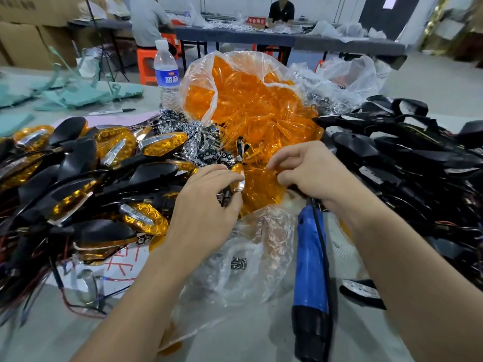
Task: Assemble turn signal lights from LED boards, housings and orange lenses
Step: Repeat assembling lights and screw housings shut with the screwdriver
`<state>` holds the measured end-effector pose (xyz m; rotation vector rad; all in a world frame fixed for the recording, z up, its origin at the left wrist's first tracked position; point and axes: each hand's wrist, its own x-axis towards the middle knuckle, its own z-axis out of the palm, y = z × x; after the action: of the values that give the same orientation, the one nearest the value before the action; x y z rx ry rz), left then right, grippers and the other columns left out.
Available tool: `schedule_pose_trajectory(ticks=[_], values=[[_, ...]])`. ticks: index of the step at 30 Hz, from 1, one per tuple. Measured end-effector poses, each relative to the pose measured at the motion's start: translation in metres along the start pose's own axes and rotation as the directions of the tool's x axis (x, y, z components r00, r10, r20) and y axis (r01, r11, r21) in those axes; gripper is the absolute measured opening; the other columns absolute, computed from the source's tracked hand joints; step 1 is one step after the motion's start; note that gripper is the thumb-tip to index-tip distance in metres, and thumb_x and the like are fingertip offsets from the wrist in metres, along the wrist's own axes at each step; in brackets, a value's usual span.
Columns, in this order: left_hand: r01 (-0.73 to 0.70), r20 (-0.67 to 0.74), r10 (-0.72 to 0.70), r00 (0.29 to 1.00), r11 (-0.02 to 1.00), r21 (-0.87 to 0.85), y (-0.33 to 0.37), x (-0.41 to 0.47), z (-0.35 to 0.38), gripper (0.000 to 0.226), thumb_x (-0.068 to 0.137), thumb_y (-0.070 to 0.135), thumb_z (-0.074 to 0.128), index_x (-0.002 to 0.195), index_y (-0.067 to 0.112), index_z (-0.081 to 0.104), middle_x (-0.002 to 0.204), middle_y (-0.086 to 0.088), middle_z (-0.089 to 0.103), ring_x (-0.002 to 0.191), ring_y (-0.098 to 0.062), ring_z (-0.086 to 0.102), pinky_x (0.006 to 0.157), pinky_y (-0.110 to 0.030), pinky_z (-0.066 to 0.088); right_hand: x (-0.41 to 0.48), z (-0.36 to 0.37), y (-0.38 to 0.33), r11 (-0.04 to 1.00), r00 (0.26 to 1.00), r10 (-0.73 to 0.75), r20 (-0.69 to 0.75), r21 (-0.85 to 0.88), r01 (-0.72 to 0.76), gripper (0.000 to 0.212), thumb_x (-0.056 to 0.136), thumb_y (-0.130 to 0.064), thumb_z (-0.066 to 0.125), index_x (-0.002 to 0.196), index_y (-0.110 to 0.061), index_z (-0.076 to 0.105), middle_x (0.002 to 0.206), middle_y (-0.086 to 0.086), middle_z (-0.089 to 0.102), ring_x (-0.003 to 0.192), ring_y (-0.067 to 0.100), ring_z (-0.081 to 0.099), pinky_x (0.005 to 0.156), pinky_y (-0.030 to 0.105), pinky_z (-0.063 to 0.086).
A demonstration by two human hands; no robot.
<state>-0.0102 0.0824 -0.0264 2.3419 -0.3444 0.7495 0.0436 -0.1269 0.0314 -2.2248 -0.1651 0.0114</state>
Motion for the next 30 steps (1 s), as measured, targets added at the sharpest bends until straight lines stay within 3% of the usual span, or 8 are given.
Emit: schedule_pose_trajectory(ticks=[4, 7, 9, 12, 14, 18, 23, 30], values=[[0.087, 0.035, -0.084, 0.996, 0.994, -0.073, 0.007, -0.005, 0.001, 0.034, 0.091, 0.032, 0.074, 0.126, 0.031, 0.075, 0.111, 0.03, 0.068, 0.114, 0.008, 0.055, 0.104, -0.018, 0.044, 0.003, -0.009, -0.009, 0.974, 0.997, -0.072, -0.007, 0.217, 0.072, 0.024, 0.081, 0.002, 0.081, 0.085, -0.023, 0.082, 0.079, 0.0, 0.079, 0.07, 0.011, 0.073, 0.07, 0.027, 0.06], [0.247, 0.086, -0.233, 0.969, 0.941, -0.232, 0.013, -0.006, -0.003, 0.039, 0.095, 0.061, 0.053, 0.121, 0.041, 0.074, 0.091, 0.028, 0.074, 0.09, 0.002, 0.07, 0.078, -0.025, 0.058, -0.002, 0.001, -0.016, 0.863, 0.994, -0.106, -0.039, 0.493, 0.111, 0.033, 0.08, 0.009, 0.077, 0.097, -0.019, 0.08, 0.086, 0.007, 0.079, 0.076, 0.02, 0.07, 0.077, 0.037, 0.062], [0.464, 0.247, -0.394, 0.885, 0.705, -0.537, 0.014, 0.0, -0.004, 0.052, 0.099, 0.068, 0.04, 0.114, 0.034, 0.076, 0.095, 0.01, 0.08, 0.091, -0.008, 0.076, 0.073, -0.031, 0.062, -0.009, 0.012, -0.021, 0.839, 0.97, -0.243, -0.001, 0.502, 0.211, 0.042, 0.077, 0.01, 0.075, 0.102, -0.023, 0.08, 0.091, 0.006, 0.08, 0.082, 0.018, 0.074, 0.08, 0.036, 0.062], [0.62, 0.548, -0.395, 0.738, 0.073, -0.781, 0.013, 0.008, -0.011, 0.063, 0.109, 0.057, 0.03, 0.126, 0.009, 0.068, 0.118, -0.017, 0.076, 0.108, -0.025, 0.074, 0.079, -0.036, 0.064, -0.02, 0.031, -0.031, 0.879, 0.914, -0.386, 0.125, 0.352, 0.323, 0.041, 0.074, 0.013, 0.074, 0.092, -0.024, 0.081, 0.088, -0.001, 0.08, 0.091, 0.013, 0.076, 0.081, 0.038, 0.064], [0.618, 0.586, -0.4, 0.705, -0.06, -0.784, 0.009, 0.011, -0.016, 0.052, 0.11, 0.043, 0.036, 0.123, 0.003, 0.066, 0.123, -0.022, 0.073, 0.107, -0.028, 0.074, 0.081, -0.037, 0.064, -0.021, 0.035, -0.033, 0.903, 0.899, -0.392, 0.195, 0.268, 0.336, 0.04, 0.075, 0.014, 0.073, 0.089, -0.023, 0.082, 0.087, -0.001, 0.08, 0.096, 0.017, 0.077, 0.085, 0.048, 0.064], [0.549, 0.524, -0.46, 0.717, -0.092, -0.831, -0.007, 0.014, -0.02, 0.036, 0.095, 0.039, 0.055, 0.108, 0.007, 0.067, 0.105, -0.019, 0.076, 0.095, -0.028, 0.077, 0.074, -0.037, 0.064, 0.008, 0.029, -0.033, 0.953, 0.978, -0.206, 0.026, 0.231, 0.195, 0.037, 0.085, 0.009, 0.068, 0.085, -0.025, 0.081, 0.084, -0.005, 0.08, 0.086, 0.019, 0.077, 0.085, 0.044, 0.064], [0.532, 0.482, -0.473, 0.738, -0.032, -0.846, -0.022, 0.018, -0.027, 0.038, 0.083, 0.039, 0.066, 0.113, 0.017, 0.073, 0.096, -0.009, 0.075, 0.092, -0.025, 0.077, 0.074, -0.038, 0.063, 0.079, 0.029, -0.031, 0.94, 0.99, -0.127, -0.053, -0.327, 0.103, 0.041, 0.096, 0.008, 0.054, 0.094, -0.024, 0.079, 0.101, -0.004, 0.073, 0.07, 0.004, 0.063, 0.047, 0.01, 0.048], [0.555, 0.468, -0.434, 0.77, 0.093, -0.826, -0.023, 0.015, -0.03, 0.045, 0.07, 0.056, 0.085, 0.084, 0.018, 0.065, 0.065, 0.005, 0.05, 0.05, -0.008, 0.046, 0.042, -0.018, 0.039, 0.124, 0.074, -0.029, 0.781, 0.999, 0.02, -0.044, -0.623, -0.043, 0.015, 0.099, -0.025, 0.062, 0.095, -0.011, 0.058, 0.093, 0.006, 0.064, 0.072, 0.025, 0.055, 0.066, 0.038, 0.046]])
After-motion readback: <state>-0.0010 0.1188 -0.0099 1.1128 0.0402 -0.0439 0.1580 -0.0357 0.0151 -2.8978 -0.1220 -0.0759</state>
